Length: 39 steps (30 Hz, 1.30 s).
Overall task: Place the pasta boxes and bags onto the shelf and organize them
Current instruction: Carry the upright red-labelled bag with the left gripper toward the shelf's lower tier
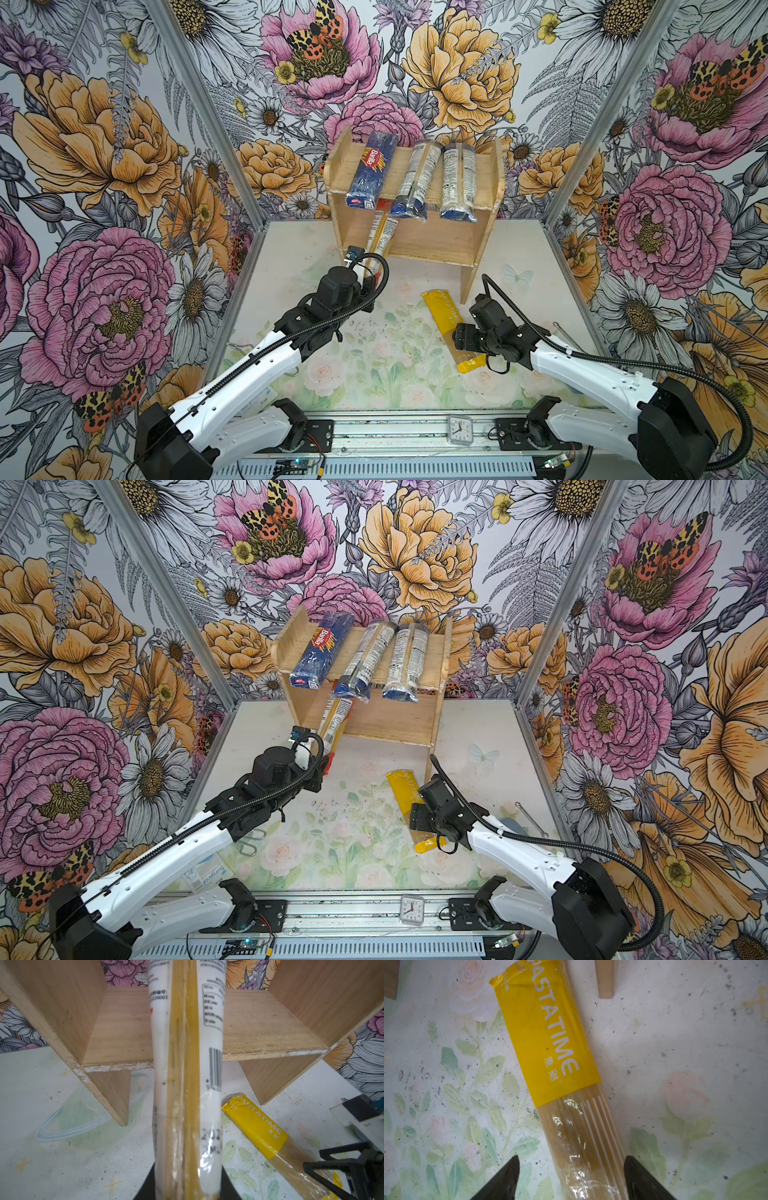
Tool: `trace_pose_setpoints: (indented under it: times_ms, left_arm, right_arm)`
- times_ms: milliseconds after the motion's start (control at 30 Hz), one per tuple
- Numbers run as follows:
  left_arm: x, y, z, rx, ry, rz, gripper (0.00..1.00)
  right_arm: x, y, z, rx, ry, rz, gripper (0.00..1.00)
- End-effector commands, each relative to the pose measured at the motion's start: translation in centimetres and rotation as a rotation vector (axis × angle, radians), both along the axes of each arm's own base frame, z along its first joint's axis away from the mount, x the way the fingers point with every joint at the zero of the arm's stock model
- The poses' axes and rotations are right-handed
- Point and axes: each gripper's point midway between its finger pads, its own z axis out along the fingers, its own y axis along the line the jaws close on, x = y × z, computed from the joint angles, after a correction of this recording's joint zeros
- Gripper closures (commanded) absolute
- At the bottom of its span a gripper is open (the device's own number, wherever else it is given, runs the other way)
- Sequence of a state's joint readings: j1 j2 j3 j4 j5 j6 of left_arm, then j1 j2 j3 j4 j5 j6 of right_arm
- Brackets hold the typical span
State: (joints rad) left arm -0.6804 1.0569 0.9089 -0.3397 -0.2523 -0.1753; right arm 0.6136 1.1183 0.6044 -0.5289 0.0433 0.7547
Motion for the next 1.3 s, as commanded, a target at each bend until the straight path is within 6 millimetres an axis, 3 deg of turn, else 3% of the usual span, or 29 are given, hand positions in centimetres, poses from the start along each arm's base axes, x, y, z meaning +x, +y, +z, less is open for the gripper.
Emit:
trace_pose_setpoints:
  times_ms: [0, 933, 1267]
  left_arm:
    - [1.3, -1.0, 9.1, -0.177, -0.249, -0.012, 1.00]
    - [3.4, -0.5, 10.5, -0.192, -0.292, 0.051, 1.00]
    - [4.1, -0.4, 10.2, -0.193, -0.286, 0.058, 1.00]
  right_arm:
    - [0.3, -0.5, 0.4, 0.000, -0.038, -0.023, 0.20]
    - [0.1, -0.9, 0.4, 0.000, -0.049, -0.028, 0.20]
    - [0.1, -0.9, 0.2, -0.002, -0.043, -0.030, 0.20]
